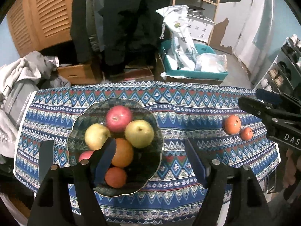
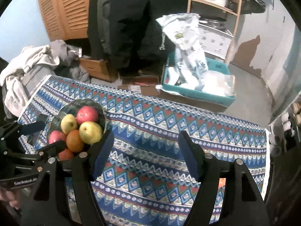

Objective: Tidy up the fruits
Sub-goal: 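Withdraw both open tools from the bowl toward the two remaining oranges, then close the right tool on the larger orange while the left tool closes on the smaller orange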

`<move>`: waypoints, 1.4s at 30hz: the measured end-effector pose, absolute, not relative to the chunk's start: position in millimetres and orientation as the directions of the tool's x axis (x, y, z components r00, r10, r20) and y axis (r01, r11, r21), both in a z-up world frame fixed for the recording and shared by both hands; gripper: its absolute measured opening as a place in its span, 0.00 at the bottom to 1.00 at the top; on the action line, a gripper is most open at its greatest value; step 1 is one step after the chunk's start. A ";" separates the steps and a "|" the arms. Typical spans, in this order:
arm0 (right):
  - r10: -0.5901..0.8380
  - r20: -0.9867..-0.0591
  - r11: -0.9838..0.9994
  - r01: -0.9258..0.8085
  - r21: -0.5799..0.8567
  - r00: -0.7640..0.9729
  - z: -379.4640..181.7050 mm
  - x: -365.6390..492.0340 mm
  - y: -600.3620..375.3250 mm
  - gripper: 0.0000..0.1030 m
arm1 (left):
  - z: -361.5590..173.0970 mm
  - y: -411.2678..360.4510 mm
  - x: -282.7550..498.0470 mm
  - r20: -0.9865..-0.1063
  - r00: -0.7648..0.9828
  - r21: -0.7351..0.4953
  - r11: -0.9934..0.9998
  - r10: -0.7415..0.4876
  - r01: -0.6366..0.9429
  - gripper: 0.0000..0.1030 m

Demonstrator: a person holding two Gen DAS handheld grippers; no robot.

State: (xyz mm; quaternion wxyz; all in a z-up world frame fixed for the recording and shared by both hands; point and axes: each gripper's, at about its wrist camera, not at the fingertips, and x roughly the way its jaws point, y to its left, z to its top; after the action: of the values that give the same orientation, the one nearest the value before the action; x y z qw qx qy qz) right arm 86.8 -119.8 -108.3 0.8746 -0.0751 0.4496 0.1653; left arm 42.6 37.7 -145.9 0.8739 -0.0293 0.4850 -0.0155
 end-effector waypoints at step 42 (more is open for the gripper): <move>0.060 -0.925 0.996 -0.083 0.031 0.375 -220.1 101.7 -314.8 0.70 | -214.8 -110.6 100.0 -0.909 0.403 -0.017 0.977 -0.104 0.213 0.77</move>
State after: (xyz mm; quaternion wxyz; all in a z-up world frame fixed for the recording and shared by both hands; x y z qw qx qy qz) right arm 101.7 -314.8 -220.1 0.8292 -0.0106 0.5571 0.0432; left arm 100.0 -110.6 -214.8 0.8360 0.0508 0.5380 -0.0949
